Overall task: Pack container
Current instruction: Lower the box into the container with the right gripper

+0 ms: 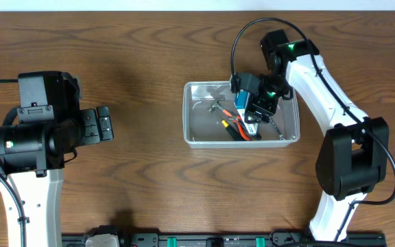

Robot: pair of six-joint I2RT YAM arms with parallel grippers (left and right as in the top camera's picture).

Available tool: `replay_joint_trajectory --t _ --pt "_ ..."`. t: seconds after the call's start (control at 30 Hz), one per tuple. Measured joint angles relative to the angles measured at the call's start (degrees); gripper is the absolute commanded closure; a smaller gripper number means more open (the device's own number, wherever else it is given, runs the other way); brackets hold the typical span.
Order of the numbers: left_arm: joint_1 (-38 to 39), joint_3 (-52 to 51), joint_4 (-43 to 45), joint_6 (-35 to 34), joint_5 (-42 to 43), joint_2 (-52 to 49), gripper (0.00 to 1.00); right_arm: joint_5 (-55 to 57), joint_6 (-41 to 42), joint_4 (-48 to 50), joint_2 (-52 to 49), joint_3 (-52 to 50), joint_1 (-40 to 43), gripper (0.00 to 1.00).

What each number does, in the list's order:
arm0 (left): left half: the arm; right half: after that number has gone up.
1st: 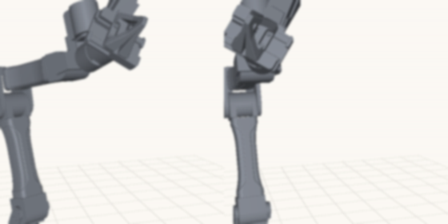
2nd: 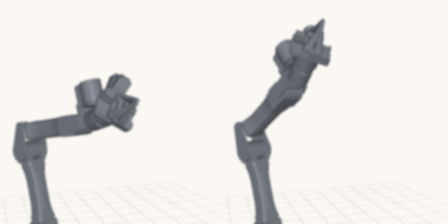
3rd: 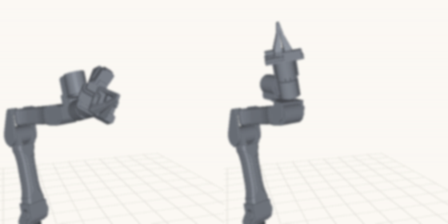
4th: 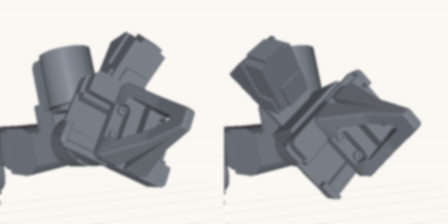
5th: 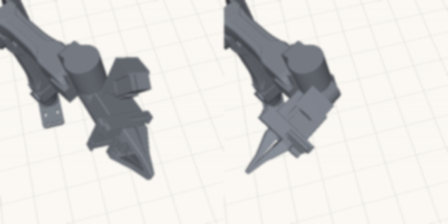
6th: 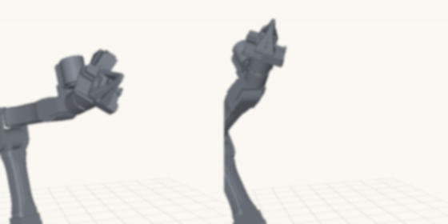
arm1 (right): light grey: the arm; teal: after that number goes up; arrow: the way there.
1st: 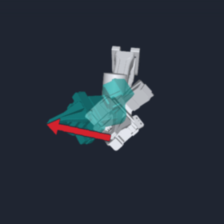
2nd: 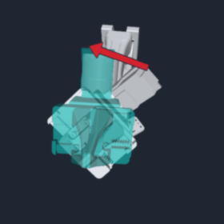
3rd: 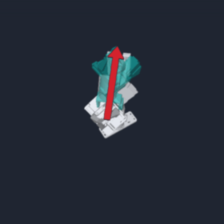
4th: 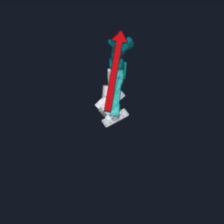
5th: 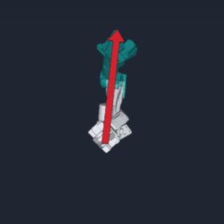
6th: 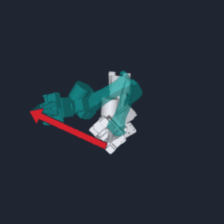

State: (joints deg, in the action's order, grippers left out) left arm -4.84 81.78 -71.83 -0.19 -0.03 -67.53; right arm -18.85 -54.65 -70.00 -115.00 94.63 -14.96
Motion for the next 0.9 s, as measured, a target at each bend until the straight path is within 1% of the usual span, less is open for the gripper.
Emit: replay_joint_trajectory --t 0.07,0.17,0.4,0.53,0.67,0.7,0.73,0.9 --pt "0.00 0.00 0.00 0.00 0.00 0.00 0.02 0.13 0.00 0.26 0.00 -0.42 0.00 0.19" --pt "0.00 0.00 0.00 0.00 0.00 0.00 0.02 0.26 -0.02 0.46 0.00 -0.55 0.00 0.23" --pt "0.00 0.00 0.02 0.00 0.00 0.00 0.02 0.35 -0.02 0.48 0.00 -0.57 -0.20 0.22" --pt "0.00 0.00 0.00 -0.02 0.00 0.00 0.02 0.46 -0.02 0.48 0.00 -0.57 -1.79 0.22" --pt "0.00 0.00 0.00 -0.02 0.00 0.00 0.02 0.46 -0.02 0.44 0.00 -0.57 -3.91 0.18" --pt "0.00 0.00 0.00 -0.02 0.00 0.00 0.02 0.46 -0.02 0.44 0.00 -0.57 -4.55 0.15" --pt "0.00 0.00 0.00 0.00 0.00 0.00 0.02 0.46 -0.04 0.46 0.00 -0.57 -5.07 0.01" --pt "0.00 0.00 0.00 -0.02 0.00 0.00 0.02 1.14 -0.17 0.44 0.00 -0.57 -6.75 0.01"
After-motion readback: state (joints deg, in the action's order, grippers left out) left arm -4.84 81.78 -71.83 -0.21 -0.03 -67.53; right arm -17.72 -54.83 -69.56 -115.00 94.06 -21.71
